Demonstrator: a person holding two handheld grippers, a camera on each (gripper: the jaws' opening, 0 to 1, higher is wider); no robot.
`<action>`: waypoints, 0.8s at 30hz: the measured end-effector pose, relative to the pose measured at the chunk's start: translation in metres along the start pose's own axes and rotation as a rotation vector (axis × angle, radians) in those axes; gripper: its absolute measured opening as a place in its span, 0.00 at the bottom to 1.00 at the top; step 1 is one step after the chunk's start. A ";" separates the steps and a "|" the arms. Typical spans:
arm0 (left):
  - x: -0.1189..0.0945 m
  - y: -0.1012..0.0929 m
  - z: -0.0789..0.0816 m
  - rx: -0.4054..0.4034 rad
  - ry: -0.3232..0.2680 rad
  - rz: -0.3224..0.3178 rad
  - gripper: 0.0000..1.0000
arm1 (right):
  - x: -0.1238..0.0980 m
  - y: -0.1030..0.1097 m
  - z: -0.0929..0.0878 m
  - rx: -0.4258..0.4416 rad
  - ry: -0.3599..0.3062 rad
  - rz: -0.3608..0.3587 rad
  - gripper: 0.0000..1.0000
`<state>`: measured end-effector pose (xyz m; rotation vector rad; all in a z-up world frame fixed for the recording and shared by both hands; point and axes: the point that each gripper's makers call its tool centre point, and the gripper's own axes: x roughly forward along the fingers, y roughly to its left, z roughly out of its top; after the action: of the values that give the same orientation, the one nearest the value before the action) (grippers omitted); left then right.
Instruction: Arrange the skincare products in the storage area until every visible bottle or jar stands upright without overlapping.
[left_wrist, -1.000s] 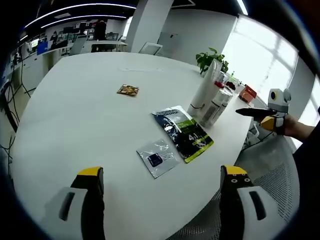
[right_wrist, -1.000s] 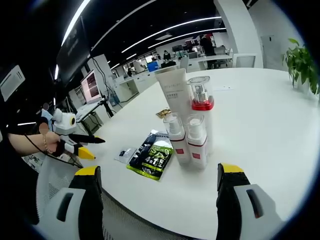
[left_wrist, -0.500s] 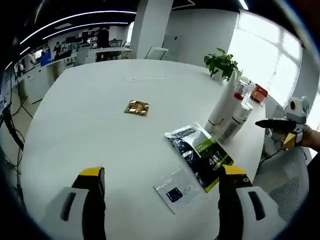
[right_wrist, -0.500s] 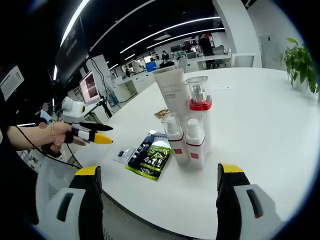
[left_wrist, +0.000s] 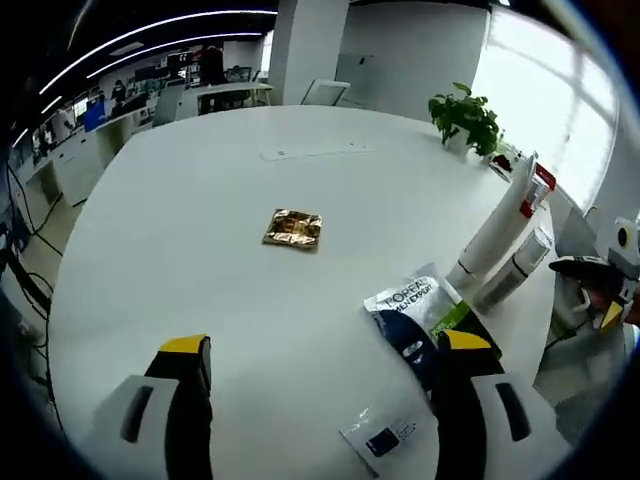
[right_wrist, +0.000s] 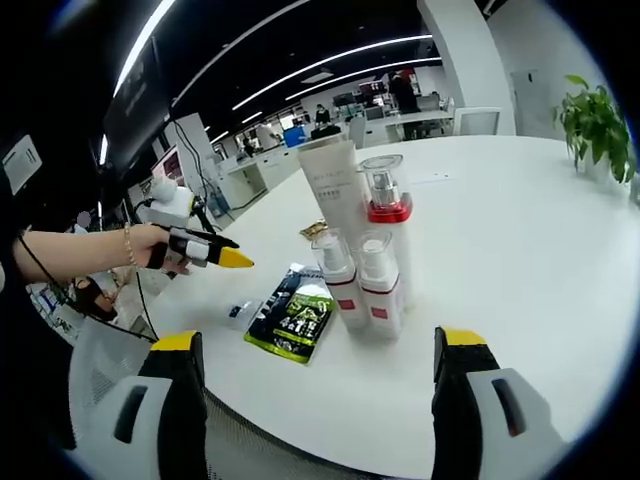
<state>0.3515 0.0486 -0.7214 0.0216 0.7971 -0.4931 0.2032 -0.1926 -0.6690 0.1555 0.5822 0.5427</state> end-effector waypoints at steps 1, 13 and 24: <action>0.005 0.002 0.004 -0.011 -0.004 0.015 0.86 | 0.000 0.000 0.000 0.002 -0.002 -0.002 0.95; 0.052 0.006 0.028 -0.053 -0.005 0.105 0.83 | -0.001 -0.009 0.001 0.034 -0.013 -0.034 0.94; 0.077 -0.001 0.043 -0.213 -0.029 0.212 0.76 | -0.003 -0.016 0.003 0.065 -0.025 -0.066 0.94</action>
<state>0.4259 0.0069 -0.7440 -0.0971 0.8052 -0.2063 0.2094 -0.2077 -0.6695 0.2042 0.5789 0.4574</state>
